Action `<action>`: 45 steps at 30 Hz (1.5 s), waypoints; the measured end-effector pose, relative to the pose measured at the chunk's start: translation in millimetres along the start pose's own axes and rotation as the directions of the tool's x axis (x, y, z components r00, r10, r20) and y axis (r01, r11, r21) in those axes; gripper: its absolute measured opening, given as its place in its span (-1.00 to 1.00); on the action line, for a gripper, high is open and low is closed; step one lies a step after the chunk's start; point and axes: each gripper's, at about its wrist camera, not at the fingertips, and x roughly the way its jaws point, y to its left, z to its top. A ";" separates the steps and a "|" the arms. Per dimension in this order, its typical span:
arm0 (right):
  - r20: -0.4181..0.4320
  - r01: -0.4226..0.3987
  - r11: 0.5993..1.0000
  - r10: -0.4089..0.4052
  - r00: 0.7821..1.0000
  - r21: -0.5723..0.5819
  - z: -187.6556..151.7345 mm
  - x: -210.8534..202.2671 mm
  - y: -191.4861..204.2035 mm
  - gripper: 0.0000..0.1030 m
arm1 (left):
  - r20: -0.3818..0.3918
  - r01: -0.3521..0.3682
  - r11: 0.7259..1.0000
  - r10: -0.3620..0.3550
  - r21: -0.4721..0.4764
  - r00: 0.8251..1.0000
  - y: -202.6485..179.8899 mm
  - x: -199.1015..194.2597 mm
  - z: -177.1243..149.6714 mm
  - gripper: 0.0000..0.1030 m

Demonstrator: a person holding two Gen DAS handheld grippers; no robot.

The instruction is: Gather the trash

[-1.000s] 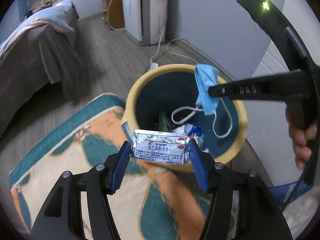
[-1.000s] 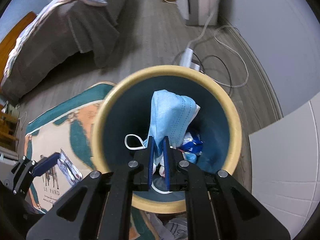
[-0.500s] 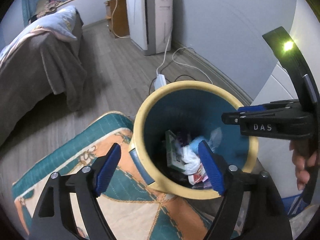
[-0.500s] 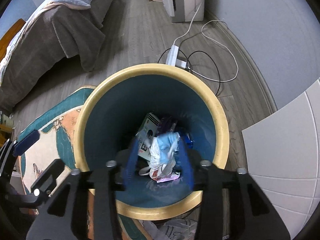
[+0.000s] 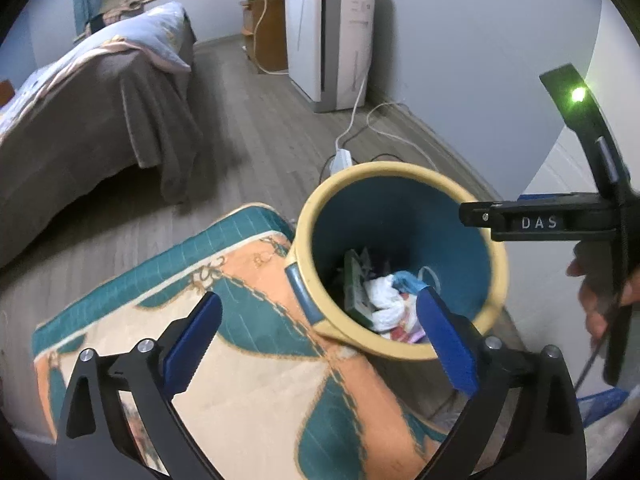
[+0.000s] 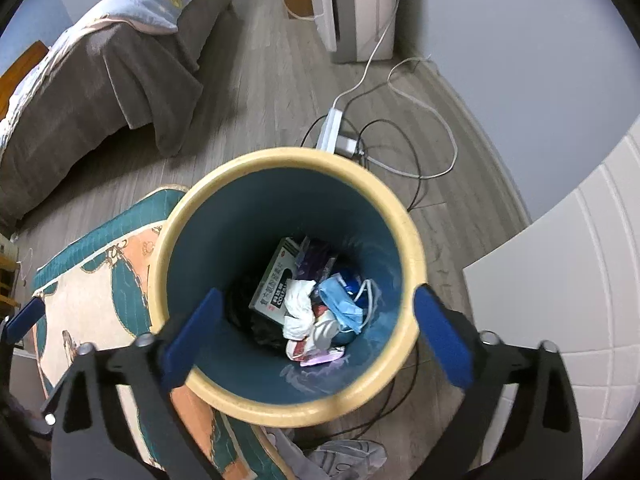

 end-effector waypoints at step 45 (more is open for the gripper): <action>0.369 0.165 0.981 -0.118 0.922 -0.101 -100.2 -150.4 27.1 0.89 | 0.128 -0.101 0.994 0.105 -0.036 0.986 0.0 -103.3 -36.1 0.90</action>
